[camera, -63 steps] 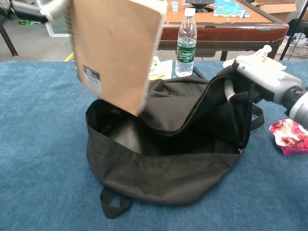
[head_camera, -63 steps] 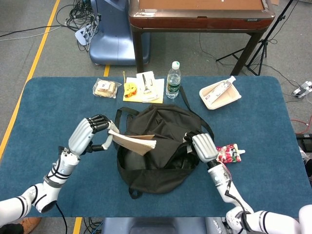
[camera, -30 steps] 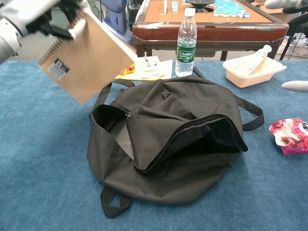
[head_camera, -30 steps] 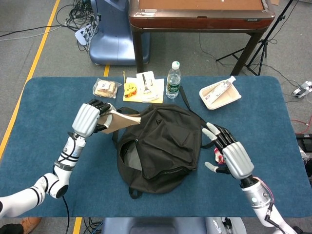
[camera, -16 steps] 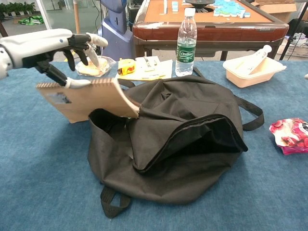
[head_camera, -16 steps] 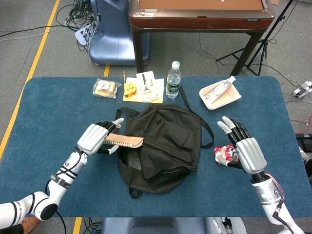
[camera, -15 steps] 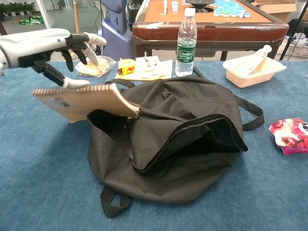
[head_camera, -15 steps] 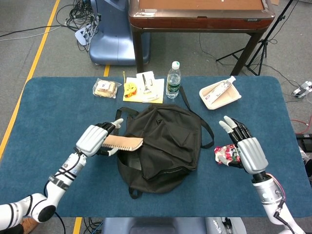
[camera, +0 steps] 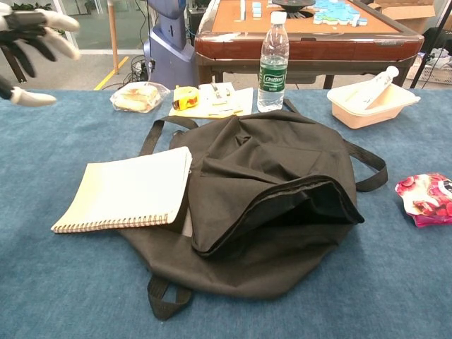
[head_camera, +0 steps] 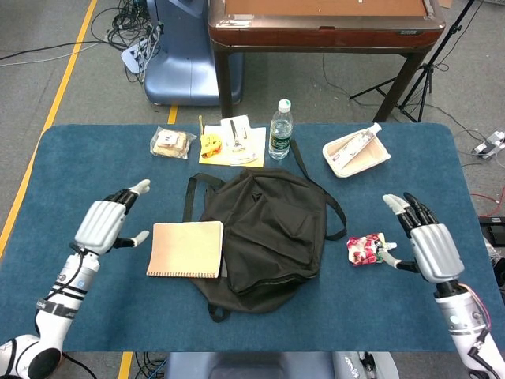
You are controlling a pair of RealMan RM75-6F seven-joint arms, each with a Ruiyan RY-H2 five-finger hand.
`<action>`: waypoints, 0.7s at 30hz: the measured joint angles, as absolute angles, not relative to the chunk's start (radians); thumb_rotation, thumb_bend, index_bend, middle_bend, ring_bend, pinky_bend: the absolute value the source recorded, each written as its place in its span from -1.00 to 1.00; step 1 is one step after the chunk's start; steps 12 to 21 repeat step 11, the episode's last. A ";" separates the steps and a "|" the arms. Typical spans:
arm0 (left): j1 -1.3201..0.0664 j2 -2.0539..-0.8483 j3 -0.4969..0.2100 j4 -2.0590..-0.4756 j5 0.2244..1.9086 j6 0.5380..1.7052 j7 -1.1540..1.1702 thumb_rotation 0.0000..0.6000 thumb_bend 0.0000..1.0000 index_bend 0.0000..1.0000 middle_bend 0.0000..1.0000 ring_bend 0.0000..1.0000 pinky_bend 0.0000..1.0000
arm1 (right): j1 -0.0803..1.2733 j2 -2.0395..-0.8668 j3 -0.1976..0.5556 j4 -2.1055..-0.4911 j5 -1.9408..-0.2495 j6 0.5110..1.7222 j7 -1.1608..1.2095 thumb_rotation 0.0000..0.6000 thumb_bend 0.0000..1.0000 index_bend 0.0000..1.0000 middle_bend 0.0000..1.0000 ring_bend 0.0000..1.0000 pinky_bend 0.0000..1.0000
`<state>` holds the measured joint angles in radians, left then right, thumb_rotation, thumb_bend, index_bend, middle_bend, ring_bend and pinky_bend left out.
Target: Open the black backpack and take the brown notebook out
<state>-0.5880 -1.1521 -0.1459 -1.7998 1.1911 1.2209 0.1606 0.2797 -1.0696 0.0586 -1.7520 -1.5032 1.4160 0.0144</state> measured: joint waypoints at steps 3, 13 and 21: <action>-0.550 -1.156 -0.142 -1.762 1.175 1.256 0.154 1.00 -0.60 -0.73 -0.62 -0.59 -0.37 | 0.269 -1.048 0.041 -1.739 -1.509 1.403 0.006 1.00 -0.48 -0.44 -0.39 -0.67 -0.38; -0.436 -1.174 -0.115 -1.691 1.190 1.391 0.139 1.00 -0.60 -0.63 -0.62 -0.59 -0.40 | 0.239 -1.010 -0.005 -1.697 -1.525 1.368 -0.025 1.00 -0.46 -0.32 -0.34 -0.57 -0.31; -0.436 -1.174 -0.115 -1.691 1.190 1.391 0.139 1.00 -0.60 -0.63 -0.62 -0.59 -0.40 | 0.239 -1.010 -0.005 -1.697 -1.525 1.368 -0.025 1.00 -0.46 -0.32 -0.34 -0.57 -0.31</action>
